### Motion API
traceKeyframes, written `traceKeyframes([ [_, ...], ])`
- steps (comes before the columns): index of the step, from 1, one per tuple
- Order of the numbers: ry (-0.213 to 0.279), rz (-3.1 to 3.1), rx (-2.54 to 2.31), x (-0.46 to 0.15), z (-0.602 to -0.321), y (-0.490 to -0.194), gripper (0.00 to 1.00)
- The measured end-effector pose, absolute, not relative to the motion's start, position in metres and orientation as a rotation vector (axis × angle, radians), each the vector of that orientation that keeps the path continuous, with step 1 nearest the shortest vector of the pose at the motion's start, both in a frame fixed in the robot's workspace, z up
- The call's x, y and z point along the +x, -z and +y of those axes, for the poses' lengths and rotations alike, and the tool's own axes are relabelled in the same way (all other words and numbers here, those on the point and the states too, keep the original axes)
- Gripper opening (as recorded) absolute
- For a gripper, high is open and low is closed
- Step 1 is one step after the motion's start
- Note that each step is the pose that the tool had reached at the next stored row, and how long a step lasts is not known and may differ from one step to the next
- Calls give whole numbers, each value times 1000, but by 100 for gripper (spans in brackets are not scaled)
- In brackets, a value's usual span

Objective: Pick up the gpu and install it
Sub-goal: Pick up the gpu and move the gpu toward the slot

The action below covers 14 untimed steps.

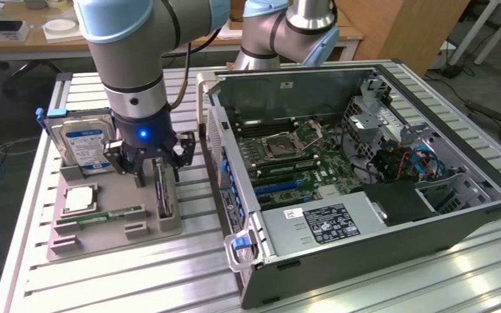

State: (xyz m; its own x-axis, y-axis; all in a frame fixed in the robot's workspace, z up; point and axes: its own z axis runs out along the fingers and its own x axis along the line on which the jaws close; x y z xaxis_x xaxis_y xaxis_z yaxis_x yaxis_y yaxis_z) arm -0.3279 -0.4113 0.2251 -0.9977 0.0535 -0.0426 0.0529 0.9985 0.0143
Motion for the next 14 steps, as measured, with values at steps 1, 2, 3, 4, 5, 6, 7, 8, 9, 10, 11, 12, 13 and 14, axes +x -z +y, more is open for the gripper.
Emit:
traceKeyframes([
  [1, -21, 3097, 83, -328, -411, -225, 65],
  [2, -20, 3097, 83, -328, -411, -225, 65],
  [3, -21, 3097, 83, -328, -411, -225, 65],
  [4, -21, 3097, 83, -328, -411, -225, 65],
  [5, -20, 3097, 83, -328, -411, -225, 64],
  [6, -20, 3097, 83, -328, -411, -225, 56],
  [7, -20, 3097, 82, -328, -411, -225, 56],
  [8, -20, 3097, 82, -328, -411, -225, 56],
  [9, -19, 3097, 82, -328, -411, -225, 55],
  [10, -19, 3097, 82, -328, -411, -225, 55],
  [11, -19, 3097, 82, -328, -411, -225, 55],
  [12, -19, 3097, 82, -328, -411, -225, 48],
  [13, -19, 3097, 83, -328, -411, -225, 48],
  [14, -19, 3097, 83, -328, -411, -225, 48],
])
